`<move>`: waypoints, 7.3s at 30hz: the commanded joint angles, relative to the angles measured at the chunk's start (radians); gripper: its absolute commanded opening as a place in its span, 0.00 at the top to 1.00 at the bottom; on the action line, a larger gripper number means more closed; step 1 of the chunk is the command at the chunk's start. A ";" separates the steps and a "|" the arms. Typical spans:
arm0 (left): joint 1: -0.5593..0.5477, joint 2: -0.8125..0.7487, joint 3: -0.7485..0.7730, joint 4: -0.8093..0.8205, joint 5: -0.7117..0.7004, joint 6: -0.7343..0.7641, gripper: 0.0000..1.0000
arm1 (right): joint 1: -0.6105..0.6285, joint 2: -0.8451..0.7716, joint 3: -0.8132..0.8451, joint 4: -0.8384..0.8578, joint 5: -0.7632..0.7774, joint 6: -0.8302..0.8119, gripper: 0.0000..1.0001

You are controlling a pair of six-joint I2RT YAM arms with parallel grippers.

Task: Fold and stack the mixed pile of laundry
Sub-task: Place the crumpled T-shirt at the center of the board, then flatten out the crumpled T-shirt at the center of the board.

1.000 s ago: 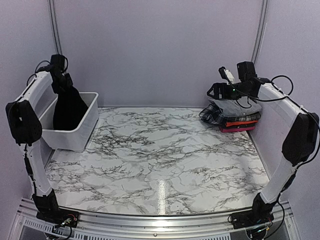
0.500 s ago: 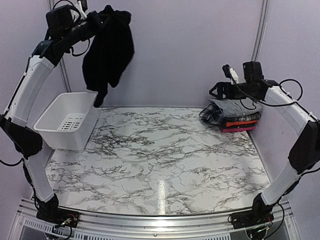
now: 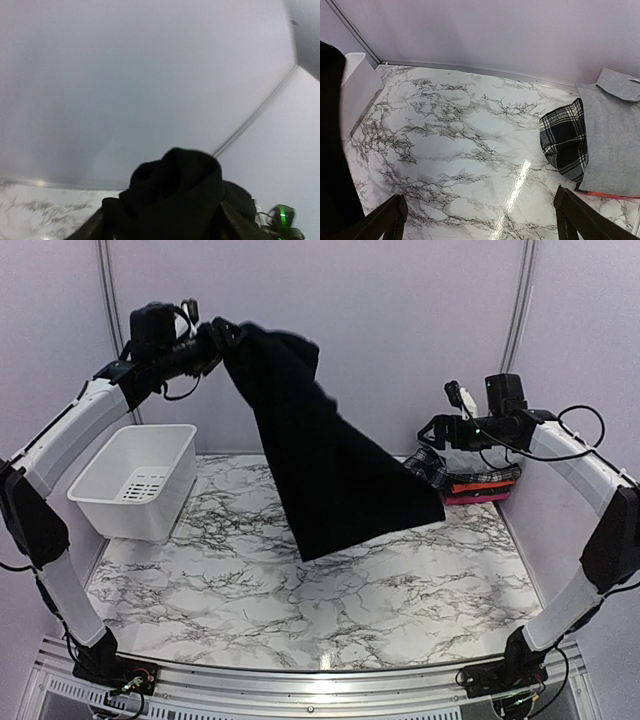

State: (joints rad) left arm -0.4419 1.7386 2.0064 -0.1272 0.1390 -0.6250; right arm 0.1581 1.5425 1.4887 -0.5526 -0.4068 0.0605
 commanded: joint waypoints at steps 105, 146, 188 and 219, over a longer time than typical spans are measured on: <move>-0.719 0.449 -0.324 -0.631 -0.341 0.226 0.67 | 0.391 -0.130 -0.366 -0.322 0.455 0.019 1.00; -0.188 -0.400 0.051 -0.458 -0.372 0.242 1.00 | 0.403 -0.114 0.709 -0.416 0.973 -0.209 1.00; -0.101 -0.138 0.189 -0.316 -0.535 0.363 1.00 | 0.255 -0.166 0.295 -0.002 0.813 -0.246 1.00; -0.149 0.149 -0.462 -0.448 -0.370 0.255 0.05 | 0.182 0.131 -0.180 -0.075 0.228 0.012 0.15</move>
State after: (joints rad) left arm -0.6048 1.8225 1.5955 -0.5529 -0.2924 -0.3256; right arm 0.3149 1.6459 1.3430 -0.6838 -0.1211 0.0357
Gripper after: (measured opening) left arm 0.966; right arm 0.853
